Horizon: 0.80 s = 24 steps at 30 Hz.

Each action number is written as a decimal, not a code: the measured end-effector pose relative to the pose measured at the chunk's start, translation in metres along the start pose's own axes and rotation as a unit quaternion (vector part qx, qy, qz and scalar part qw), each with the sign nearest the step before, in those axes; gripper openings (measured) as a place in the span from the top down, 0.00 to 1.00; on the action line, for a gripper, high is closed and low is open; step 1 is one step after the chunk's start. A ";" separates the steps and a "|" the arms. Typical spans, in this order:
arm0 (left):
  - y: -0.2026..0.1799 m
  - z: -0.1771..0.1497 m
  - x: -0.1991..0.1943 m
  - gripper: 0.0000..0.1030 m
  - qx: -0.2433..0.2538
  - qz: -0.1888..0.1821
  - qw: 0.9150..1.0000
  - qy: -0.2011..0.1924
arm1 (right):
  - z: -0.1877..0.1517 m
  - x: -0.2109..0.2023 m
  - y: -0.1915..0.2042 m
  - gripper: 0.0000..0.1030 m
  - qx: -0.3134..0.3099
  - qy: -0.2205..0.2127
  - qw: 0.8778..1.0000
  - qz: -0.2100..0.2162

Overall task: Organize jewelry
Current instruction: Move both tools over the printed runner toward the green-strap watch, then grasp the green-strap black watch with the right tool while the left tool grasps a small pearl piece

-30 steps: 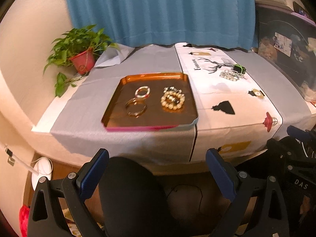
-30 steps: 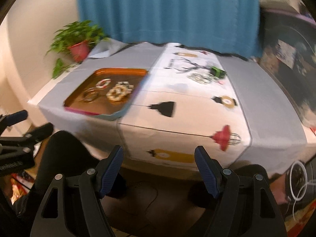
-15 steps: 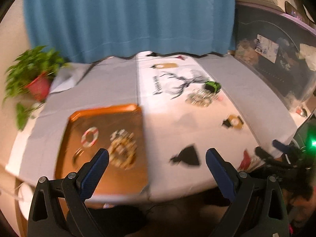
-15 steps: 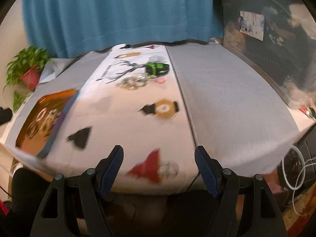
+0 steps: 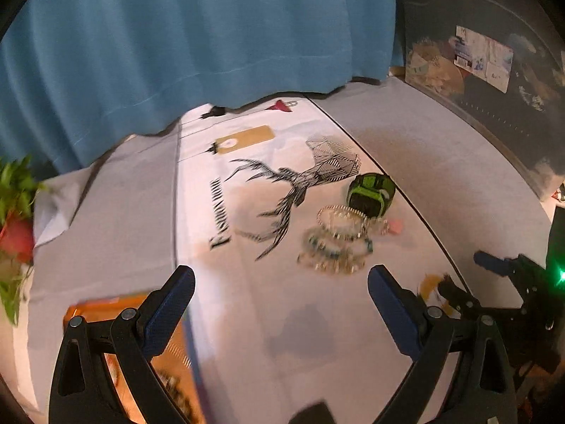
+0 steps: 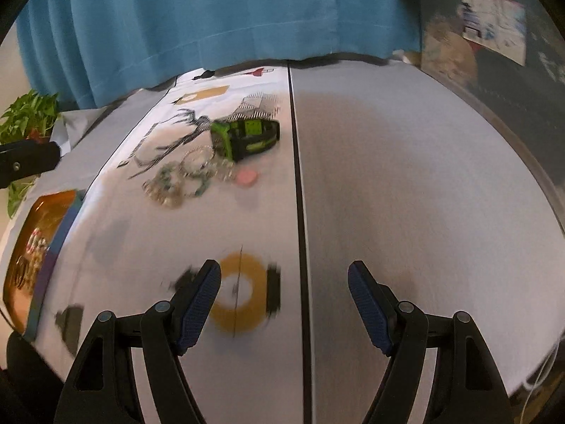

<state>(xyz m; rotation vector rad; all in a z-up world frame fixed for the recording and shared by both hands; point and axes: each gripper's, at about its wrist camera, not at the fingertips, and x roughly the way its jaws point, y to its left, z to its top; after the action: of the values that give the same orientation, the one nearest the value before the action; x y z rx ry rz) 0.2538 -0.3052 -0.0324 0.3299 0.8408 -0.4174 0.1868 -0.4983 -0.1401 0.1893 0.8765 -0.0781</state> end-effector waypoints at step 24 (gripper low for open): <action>0.022 -0.012 0.112 0.03 0.002 0.000 0.990 0.139 | 0.094 0.092 -0.011 0.26 -0.016 0.019 0.997 -0.079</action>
<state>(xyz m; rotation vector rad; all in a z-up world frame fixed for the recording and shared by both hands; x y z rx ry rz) 0.3232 -0.3064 -0.1241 0.3978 1.1120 -0.3777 0.3147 -0.5264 -0.1536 0.0924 0.9290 -0.2083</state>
